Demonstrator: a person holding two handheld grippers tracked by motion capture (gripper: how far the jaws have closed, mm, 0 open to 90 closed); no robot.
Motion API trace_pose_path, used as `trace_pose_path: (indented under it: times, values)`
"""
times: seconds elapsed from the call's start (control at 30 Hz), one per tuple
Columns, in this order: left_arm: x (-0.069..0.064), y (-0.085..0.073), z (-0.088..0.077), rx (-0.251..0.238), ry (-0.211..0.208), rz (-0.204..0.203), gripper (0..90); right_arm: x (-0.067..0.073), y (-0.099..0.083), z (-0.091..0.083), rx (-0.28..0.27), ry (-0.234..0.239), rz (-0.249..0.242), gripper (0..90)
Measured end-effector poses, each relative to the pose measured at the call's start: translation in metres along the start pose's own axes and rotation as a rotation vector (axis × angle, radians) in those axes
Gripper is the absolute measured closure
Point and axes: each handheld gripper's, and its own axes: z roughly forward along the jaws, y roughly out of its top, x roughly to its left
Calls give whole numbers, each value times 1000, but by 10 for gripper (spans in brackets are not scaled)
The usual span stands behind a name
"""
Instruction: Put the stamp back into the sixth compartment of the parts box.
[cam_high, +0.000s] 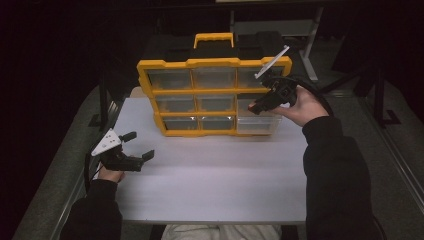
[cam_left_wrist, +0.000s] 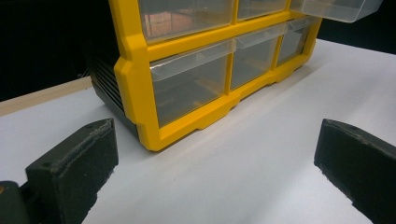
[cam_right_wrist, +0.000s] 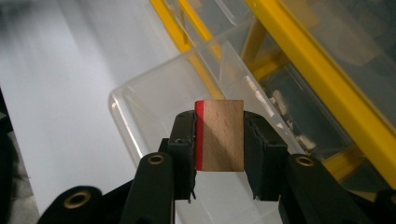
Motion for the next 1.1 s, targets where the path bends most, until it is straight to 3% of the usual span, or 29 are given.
trace_pose_path:
  times: [0.23,0.5,0.83,1.1]
  values:
    - [0,0,0,1,0,-1,0,-3,-2,4,-1,-13,6,640]
    - [0,0,0,2,1,-1,0,-1,-5,-9,-46,-19,25,529]
    - [0,0,0,4,-1,1,0,3,-15,-28,-90,-30,55,291]
    - [-1,0,0,4,0,-1,0,8,-24,-38,-125,-54,73,42]
